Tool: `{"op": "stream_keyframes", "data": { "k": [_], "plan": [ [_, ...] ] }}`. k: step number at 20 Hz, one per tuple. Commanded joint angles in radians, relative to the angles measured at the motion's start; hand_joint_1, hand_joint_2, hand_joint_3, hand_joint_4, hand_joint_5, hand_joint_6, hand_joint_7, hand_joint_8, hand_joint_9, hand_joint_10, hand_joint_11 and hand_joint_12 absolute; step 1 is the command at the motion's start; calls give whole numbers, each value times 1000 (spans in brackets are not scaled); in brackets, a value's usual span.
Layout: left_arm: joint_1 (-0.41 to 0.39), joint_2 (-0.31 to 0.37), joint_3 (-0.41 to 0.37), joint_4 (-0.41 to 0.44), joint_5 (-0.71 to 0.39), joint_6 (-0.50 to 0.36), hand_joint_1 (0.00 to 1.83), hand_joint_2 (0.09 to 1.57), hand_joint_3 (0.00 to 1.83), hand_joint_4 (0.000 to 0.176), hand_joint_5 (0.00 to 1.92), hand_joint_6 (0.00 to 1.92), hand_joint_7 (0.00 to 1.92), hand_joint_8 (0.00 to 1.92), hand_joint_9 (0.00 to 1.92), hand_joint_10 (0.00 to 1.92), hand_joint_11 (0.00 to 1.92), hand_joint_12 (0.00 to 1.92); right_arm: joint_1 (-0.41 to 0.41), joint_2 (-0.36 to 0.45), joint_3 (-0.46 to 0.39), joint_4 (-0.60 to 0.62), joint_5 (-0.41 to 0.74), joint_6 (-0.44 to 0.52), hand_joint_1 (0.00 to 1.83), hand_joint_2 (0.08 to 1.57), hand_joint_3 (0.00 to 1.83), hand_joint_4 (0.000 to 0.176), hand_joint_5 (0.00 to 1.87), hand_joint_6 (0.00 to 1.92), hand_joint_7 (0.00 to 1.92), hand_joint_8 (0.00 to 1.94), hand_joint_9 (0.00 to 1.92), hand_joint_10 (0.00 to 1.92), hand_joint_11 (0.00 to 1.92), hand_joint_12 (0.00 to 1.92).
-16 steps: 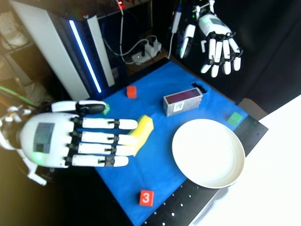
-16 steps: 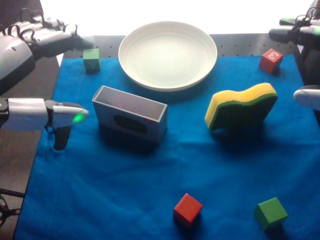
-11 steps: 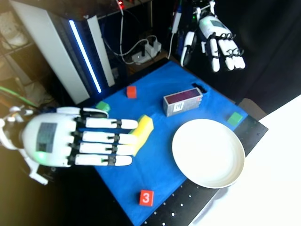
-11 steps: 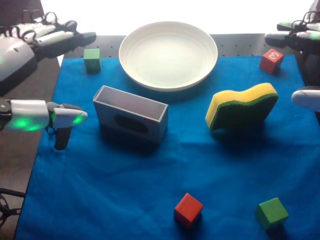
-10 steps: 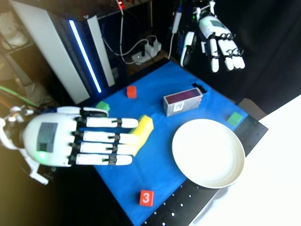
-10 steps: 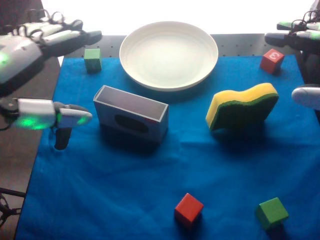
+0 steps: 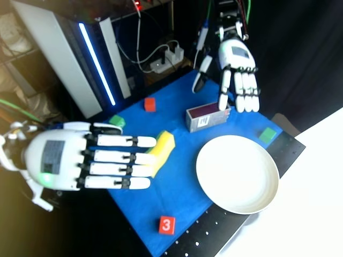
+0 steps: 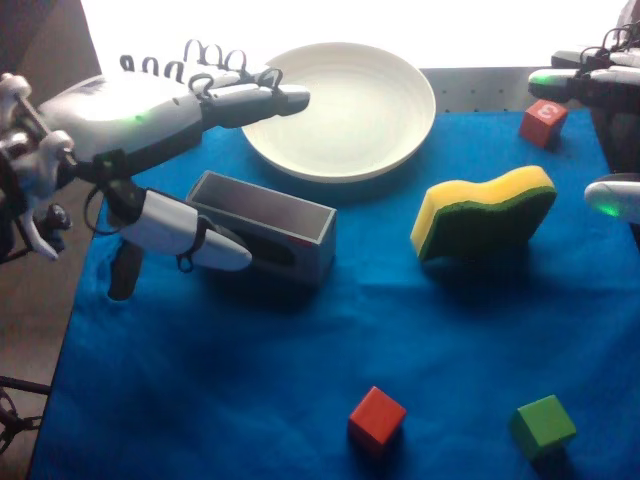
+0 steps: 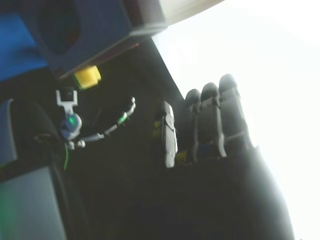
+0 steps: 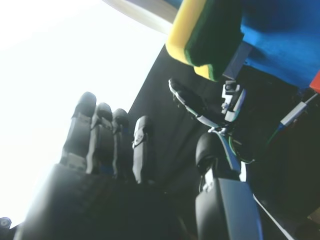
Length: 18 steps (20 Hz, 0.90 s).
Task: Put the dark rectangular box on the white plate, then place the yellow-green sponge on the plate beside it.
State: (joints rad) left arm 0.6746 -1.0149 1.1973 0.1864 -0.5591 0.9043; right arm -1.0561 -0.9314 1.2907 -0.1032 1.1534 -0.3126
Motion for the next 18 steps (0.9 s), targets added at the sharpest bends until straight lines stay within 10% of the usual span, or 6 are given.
{"op": "stream_keyframes", "data": {
  "k": [1, 4, 8, 10, 11, 18],
  "plan": [
    [-18, -9, 3, 4, -62, -5, 805, 813, 3, 176, 171, 3, 126, 9, 108, 15, 102, 54, 14, 1, 7, 38, 113, 5, 565, 1184, 0, 115, 298, 0, 174, 3, 154, 4, 42, 321],
    [-21, -18, 13, 11, -30, -5, 814, 814, 0, 175, 257, 3, 298, 7, 275, 8, 2, 618, 14, 1, 7, 37, 112, 5, 537, 1177, 0, 117, 303, 1, 178, 1, 173, 3, 25, 440],
    [-21, -21, 19, 11, -13, -5, 939, 917, 1, 4, 730, 20, 805, 25, 747, 105, 244, 1115, 14, 1, 7, 38, 110, 5, 540, 1191, 2, 131, 282, 0, 167, 0, 136, 5, 0, 366],
    [-22, -26, 24, 6, -18, -5, 1023, 1072, 7, 106, 958, 777, 1061, 80, 939, 469, 573, 1288, 14, 1, 6, 38, 110, 5, 523, 1202, 3, 135, 277, 0, 164, 0, 134, 3, 0, 332],
    [-22, -27, 24, 2, -25, -5, 1201, 1111, 1, 0, 939, 861, 1031, 915, 940, 917, 680, 1509, 14, 1, 6, 38, 110, 6, 528, 1202, 0, 128, 284, 0, 173, 0, 153, 0, 0, 408],
    [-61, -11, 35, -25, -80, -5, 1357, 1095, 2, 0, 941, 931, 998, 998, 1002, 1126, 852, 1348, 14, 1, 6, 38, 110, 8, 556, 1199, 0, 105, 307, 3, 182, 1, 160, 0, 10, 440]
  ]
}}
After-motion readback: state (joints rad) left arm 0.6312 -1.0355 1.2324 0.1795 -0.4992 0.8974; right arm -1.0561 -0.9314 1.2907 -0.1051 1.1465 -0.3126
